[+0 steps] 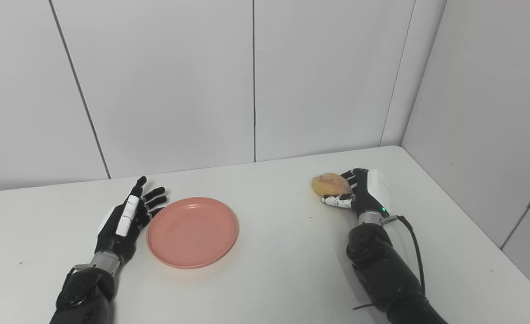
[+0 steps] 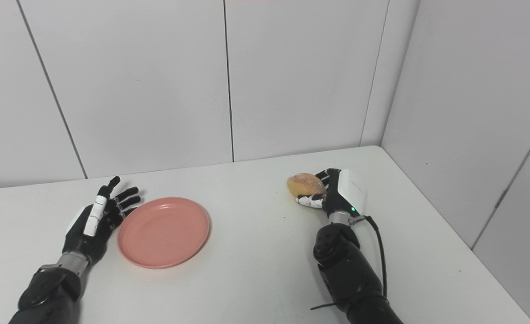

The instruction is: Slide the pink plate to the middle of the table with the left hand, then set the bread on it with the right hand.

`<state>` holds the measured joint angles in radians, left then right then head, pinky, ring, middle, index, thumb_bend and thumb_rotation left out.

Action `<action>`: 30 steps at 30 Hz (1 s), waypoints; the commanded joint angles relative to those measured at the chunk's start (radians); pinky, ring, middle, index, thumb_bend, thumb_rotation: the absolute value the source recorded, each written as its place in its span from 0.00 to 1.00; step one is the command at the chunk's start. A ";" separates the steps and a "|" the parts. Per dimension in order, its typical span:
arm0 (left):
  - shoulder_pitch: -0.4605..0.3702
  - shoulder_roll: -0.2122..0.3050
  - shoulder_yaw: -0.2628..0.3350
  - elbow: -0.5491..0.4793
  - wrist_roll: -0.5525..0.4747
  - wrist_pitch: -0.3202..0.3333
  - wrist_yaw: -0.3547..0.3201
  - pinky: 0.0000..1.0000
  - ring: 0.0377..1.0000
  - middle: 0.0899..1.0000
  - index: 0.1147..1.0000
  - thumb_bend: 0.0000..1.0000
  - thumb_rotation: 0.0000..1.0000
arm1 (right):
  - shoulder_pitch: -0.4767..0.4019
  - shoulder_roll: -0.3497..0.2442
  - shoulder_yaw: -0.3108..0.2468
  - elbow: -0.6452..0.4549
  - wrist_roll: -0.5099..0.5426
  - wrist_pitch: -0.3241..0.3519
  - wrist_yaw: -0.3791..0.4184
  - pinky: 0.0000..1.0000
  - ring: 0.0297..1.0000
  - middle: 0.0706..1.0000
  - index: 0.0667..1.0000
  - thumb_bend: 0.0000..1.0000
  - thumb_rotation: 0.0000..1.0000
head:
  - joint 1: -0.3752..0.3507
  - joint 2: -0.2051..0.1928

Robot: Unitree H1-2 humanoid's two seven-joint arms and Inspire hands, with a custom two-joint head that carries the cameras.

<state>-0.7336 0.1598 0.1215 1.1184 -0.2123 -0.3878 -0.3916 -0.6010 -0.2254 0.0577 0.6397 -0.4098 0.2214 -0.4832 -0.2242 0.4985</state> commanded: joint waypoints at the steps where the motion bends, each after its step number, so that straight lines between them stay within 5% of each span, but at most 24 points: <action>1: 0.037 -0.012 -0.006 0.023 0.010 -0.010 0.010 0.77 0.82 0.82 1.00 0.81 0.84 | -0.035 -0.004 -0.006 -0.074 -0.002 -0.006 0.010 0.40 0.49 0.48 0.42 0.53 0.00 | 0.022 0.002; 6: 0.043 -0.033 -0.012 -0.001 0.019 0.006 0.035 0.77 0.82 0.83 1.00 0.78 0.83 | -0.016 0.000 -0.009 -0.206 0.008 -0.036 0.049 0.44 0.52 0.47 0.43 0.53 0.00 | 0.079 0.003; 15: 0.044 -0.065 -0.009 -0.013 0.019 0.016 0.060 0.77 0.82 0.81 0.99 0.81 0.81 | -0.014 0.027 0.024 -0.383 -0.007 -0.021 0.130 0.31 0.36 0.45 0.43 0.53 0.00 | 0.174 0.006; 30: 0.060 -0.089 -0.028 -0.046 0.041 0.019 0.095 0.78 0.82 0.82 0.99 0.88 0.81 | -0.057 0.073 0.141 -0.381 -0.045 -0.084 0.249 0.31 0.36 0.44 0.44 0.53 0.00 | 0.323 0.005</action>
<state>-0.7163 0.1063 0.0996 1.0547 -0.1734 -0.3707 -0.3035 -0.5908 -0.1482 0.1896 0.2745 -0.4337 0.2163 -0.2342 0.0981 0.5031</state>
